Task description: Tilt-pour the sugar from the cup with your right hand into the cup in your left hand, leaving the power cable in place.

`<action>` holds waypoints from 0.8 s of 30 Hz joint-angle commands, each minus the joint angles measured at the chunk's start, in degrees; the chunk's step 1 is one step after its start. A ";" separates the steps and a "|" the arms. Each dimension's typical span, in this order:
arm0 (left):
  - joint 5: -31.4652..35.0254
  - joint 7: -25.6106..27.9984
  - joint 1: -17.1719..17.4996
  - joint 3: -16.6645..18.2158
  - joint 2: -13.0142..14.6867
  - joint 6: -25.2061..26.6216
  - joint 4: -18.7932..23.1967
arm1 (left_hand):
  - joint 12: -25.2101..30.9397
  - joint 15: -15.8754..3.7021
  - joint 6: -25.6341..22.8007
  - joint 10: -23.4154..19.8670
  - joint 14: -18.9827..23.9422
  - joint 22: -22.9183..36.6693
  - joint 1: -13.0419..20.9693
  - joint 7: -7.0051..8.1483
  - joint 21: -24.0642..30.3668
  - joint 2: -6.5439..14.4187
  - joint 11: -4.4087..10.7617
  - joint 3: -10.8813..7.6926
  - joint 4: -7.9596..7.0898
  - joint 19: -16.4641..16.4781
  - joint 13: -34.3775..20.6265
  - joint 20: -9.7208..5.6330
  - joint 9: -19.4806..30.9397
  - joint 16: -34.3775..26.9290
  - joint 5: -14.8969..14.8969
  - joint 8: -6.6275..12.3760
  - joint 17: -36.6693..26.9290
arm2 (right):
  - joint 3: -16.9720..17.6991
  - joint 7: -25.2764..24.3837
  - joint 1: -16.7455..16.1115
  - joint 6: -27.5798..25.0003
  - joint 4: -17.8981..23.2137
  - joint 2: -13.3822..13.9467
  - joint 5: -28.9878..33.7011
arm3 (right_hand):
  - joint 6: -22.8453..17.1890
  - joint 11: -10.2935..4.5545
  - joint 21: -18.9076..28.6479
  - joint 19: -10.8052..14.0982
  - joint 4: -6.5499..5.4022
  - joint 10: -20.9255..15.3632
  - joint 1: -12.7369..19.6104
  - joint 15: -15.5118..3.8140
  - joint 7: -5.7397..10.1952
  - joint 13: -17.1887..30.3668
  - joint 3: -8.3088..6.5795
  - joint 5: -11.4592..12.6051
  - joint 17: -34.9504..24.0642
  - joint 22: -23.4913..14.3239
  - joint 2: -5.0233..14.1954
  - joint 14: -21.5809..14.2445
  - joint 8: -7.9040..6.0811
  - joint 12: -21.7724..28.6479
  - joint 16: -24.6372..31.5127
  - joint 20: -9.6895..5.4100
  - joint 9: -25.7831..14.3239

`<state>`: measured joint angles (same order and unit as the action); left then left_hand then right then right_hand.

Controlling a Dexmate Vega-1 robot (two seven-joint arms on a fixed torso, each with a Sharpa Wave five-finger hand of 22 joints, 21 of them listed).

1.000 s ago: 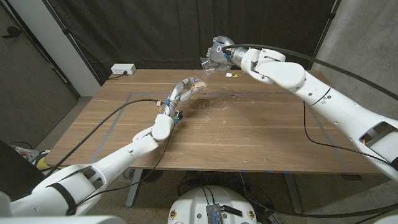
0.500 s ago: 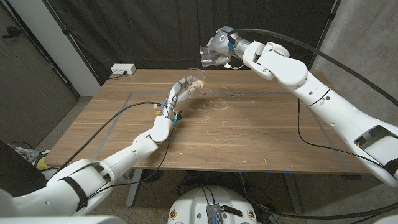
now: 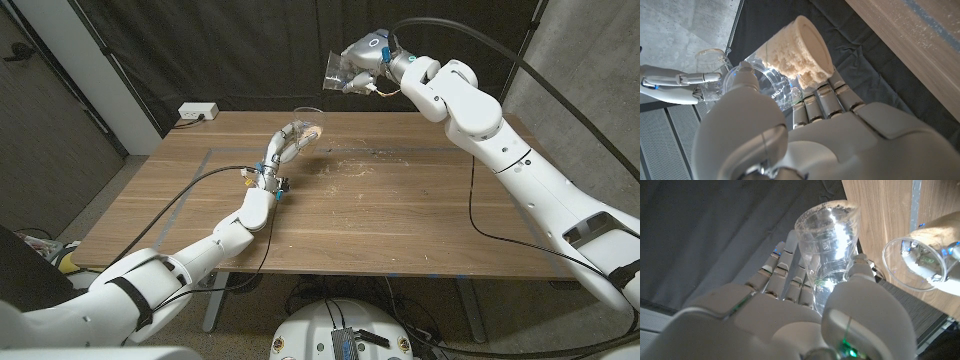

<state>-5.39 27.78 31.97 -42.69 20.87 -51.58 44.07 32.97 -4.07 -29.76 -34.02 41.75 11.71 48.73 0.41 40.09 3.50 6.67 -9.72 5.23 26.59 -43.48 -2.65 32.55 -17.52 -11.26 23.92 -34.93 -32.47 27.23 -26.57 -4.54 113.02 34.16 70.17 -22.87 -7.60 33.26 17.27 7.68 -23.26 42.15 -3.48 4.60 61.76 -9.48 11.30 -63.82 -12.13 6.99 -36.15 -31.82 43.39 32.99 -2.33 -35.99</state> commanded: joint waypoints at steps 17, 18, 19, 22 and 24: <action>-13.29 -16.76 -2.85 4.84 -2.42 1.06 -2.84 | -0.35 -5.25 0.32 -0.85 0.39 0.15 0.42 -0.16 0.60 0.34 0.51 0.44 -0.09 -0.67 -0.39 -1.41 0.48 0.34 -0.24 0.27 -0.33 | 10.11 -5.49 -5.92 -16.05 0.44 -0.18 -25.94 | -3.35 -0.75 0.66 2.25 -0.02 -3.26 0.14 -9.67 0.69 0.72 -0.17 0.12 -0.59 -0.06 0.02 -2.93 -1.44 1.17 0.34 -1.63 -0.11; -13.24 -16.87 -2.97 4.95 -2.60 1.04 -3.12 | -0.36 -5.22 0.18 -0.78 0.45 0.15 0.45 -0.29 0.64 0.33 0.67 0.45 -0.08 -0.64 -0.45 -1.46 0.51 0.33 -0.24 0.33 -0.35 | 10.62 -6.31 -6.27 -16.35 0.28 -0.09 -27.29 | -3.39 -0.65 0.66 2.26 0.00 -3.29 0.17 -9.67 0.73 0.80 -0.18 0.11 -0.59 -0.06 0.01 -2.95 -1.45 1.21 0.32 -1.65 -0.09; -13.22 -17.06 -3.13 5.04 -2.81 1.11 -3.42 | -0.35 -5.35 0.10 -0.83 0.51 0.15 0.47 -0.13 0.69 0.33 0.70 0.45 -0.06 -0.50 -0.45 -1.55 0.52 0.32 -0.24 0.36 -0.35 | 11.30 -7.00 -6.64 -16.44 0.04 -0.01 -29.10 | -3.45 -0.75 0.69 2.35 0.02 -3.32 0.20 -9.67 0.64 0.77 -0.19 0.10 -0.57 -0.06 0.00 -2.97 -1.49 1.18 0.28 -1.65 -0.09; -12.73 -17.08 -3.46 5.26 -3.20 1.01 -3.95 | -0.41 -5.23 0.35 -0.76 0.42 0.15 0.48 -0.15 0.68 0.28 0.62 0.50 -0.06 -0.66 -0.44 -1.43 0.53 0.39 -0.23 0.25 -0.38 | 13.38 -8.00 -7.52 -18.68 -0.71 0.05 -34.46 | -3.55 -0.43 0.77 2.62 0.06 -3.52 0.32 -9.68 0.65 0.80 -0.24 0.07 -0.62 -0.06 0.04 -3.28 -1.59 1.20 0.33 -1.79 -0.13; -12.60 -17.18 -3.66 5.45 -3.51 0.63 -4.33 | -0.45 -5.13 0.37 -0.68 0.37 0.15 0.46 -0.23 0.68 0.39 0.57 0.48 -0.11 -0.72 -0.45 -1.44 0.58 0.42 -0.24 0.25 -0.41 | 14.40 -9.48 -8.11 -19.25 -0.96 0.40 -37.42 | -3.70 -0.53 0.79 2.70 0.10 -3.60 0.37 -9.68 0.57 0.71 -0.25 0.05 -0.59 -0.06 0.02 -3.31 -1.65 1.14 0.28 -1.80 -0.10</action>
<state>-17.27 13.10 29.62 -38.48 18.85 -50.45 41.82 32.58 -4.39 -29.76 -34.05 42.07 11.72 48.80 0.41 40.58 3.57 6.64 -9.16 5.15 26.06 -43.80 -2.55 32.81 -17.08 -11.11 23.79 -35.21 -23.02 23.05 -32.08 -19.17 113.58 33.69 46.75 -25.31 -8.21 33.62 19.24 7.68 -26.13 41.71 -3.62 4.42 62.48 -9.47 11.29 -64.31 -11.98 6.55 -38.79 -33.07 44.30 32.99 -2.29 -35.97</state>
